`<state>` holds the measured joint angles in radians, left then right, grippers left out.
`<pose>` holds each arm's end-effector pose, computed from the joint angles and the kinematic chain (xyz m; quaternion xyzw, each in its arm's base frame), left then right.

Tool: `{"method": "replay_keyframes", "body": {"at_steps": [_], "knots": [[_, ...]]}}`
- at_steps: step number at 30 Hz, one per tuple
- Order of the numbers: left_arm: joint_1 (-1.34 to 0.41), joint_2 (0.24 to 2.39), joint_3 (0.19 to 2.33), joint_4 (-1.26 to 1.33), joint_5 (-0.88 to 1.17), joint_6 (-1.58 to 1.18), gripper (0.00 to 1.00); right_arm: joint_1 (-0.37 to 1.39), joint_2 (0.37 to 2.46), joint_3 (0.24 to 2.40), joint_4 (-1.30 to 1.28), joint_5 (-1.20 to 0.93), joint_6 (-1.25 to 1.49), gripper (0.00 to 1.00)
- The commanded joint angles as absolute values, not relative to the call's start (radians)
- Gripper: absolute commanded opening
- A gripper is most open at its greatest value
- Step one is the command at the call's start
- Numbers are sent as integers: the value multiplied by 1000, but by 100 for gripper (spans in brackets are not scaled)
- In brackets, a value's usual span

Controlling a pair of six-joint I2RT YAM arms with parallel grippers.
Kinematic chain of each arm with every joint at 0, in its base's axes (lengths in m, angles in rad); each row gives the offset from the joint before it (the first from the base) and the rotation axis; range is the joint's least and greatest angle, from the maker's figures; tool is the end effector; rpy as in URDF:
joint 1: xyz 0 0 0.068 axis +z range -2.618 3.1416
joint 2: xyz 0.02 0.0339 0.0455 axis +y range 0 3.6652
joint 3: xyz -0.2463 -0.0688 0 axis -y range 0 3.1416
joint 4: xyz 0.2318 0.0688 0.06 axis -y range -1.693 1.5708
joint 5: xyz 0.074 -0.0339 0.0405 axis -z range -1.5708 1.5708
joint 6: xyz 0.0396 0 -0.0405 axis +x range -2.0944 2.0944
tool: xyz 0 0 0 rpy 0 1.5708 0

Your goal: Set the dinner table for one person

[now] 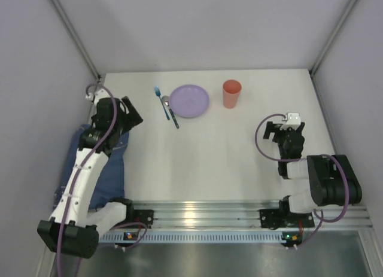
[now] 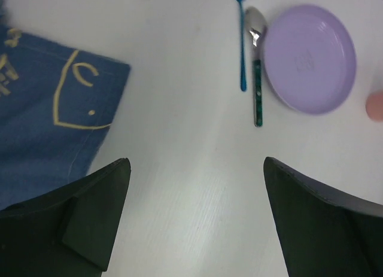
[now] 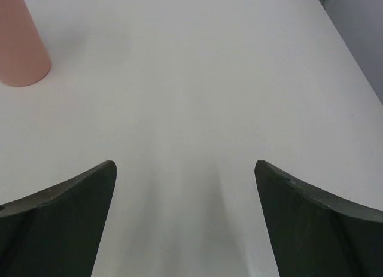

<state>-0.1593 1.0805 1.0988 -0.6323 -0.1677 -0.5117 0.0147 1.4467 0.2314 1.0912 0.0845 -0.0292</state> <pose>0.2253 -0.0295 0.3299 -0.1930 0.8642 -0.0808 0.4576 0.2391 0.0002 0.1474 0.0115 0.7494 -0.0365 0.6611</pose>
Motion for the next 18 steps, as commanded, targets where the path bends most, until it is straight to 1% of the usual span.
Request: {"method": "replay_keyframes", "body": {"at_steps": [1, 2, 3, 4, 11, 18], "knots": [[-150, 959, 1103, -891, -545, -785, 98, 17, 1444, 261, 1140, 69, -17, 100], [-137, 942, 1041, -859, -487, -811, 98, 17, 1447, 258, 1146, 69, -17, 100], [-115, 927, 1011, -806, -369, -687, 98, 18, 1451, 255, 1163, 71, -18, 100], [-94, 927, 997, -795, -313, -667, 98, 18, 1445, 258, 1149, 71, -17, 100], [-95, 1095, 907, -922, -265, -709, 98, 18, 1448, 258, 1157, 71, -17, 100], [-123, 1244, 913, -925, -264, -700, 98, 18, 1448, 258, 1155, 71, -17, 100]]}}
